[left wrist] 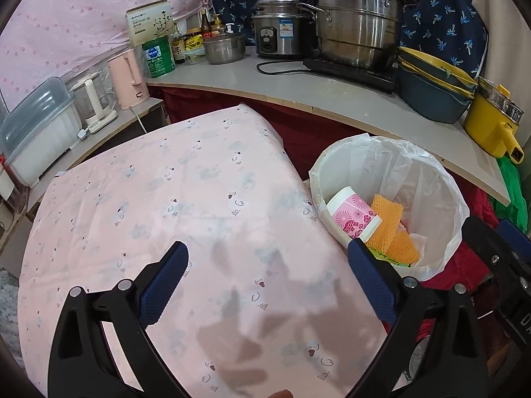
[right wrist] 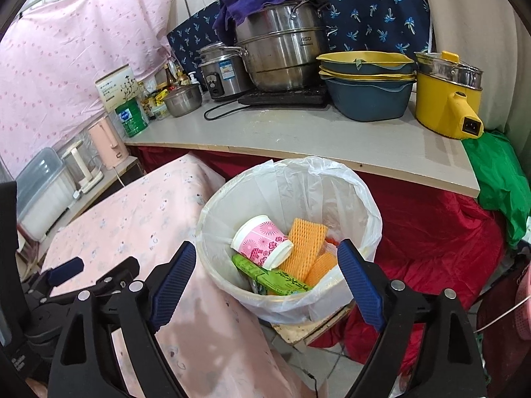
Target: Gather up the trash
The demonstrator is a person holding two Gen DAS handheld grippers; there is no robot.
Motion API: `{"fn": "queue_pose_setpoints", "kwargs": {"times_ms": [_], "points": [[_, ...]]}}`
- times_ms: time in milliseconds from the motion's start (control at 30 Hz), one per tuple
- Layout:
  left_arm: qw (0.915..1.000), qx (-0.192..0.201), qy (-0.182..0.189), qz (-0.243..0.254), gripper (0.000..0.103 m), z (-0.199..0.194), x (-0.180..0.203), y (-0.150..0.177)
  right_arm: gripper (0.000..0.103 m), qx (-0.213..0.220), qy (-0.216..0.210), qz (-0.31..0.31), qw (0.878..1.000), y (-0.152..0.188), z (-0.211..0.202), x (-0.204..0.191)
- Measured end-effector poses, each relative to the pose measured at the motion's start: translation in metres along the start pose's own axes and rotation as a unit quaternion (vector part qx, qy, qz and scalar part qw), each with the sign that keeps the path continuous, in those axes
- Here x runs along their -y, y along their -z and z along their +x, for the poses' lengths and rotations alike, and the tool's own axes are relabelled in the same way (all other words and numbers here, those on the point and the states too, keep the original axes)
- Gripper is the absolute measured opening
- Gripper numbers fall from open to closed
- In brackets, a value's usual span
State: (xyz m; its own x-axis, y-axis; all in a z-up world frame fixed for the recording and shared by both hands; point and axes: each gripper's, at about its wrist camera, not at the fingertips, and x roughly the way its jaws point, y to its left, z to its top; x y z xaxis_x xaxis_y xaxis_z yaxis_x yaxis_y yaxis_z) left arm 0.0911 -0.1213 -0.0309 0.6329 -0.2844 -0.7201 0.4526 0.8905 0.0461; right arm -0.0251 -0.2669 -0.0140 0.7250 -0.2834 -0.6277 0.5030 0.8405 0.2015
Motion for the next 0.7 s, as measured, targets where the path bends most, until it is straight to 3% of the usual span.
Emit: {"fn": "queue_pose_setpoints", "kwargs": {"times_ms": [167,300,700], "points": [[1.0,-0.004,-0.007,-0.004,0.093,0.0,-0.004,0.009,0.086,-0.012,-0.005,-0.024,1.0,0.007,-0.001,-0.005],[0.9999,-0.008,-0.01,-0.005,0.093,0.0,-0.005,0.015,0.097,-0.003,0.0,-0.046,0.999,0.013,-0.005,-0.011],[0.9995,-0.018,-0.022,-0.014,0.093,0.002,-0.01,0.03,0.097,0.002,0.011,-0.076,0.997,0.026,-0.009,-0.018]]}}
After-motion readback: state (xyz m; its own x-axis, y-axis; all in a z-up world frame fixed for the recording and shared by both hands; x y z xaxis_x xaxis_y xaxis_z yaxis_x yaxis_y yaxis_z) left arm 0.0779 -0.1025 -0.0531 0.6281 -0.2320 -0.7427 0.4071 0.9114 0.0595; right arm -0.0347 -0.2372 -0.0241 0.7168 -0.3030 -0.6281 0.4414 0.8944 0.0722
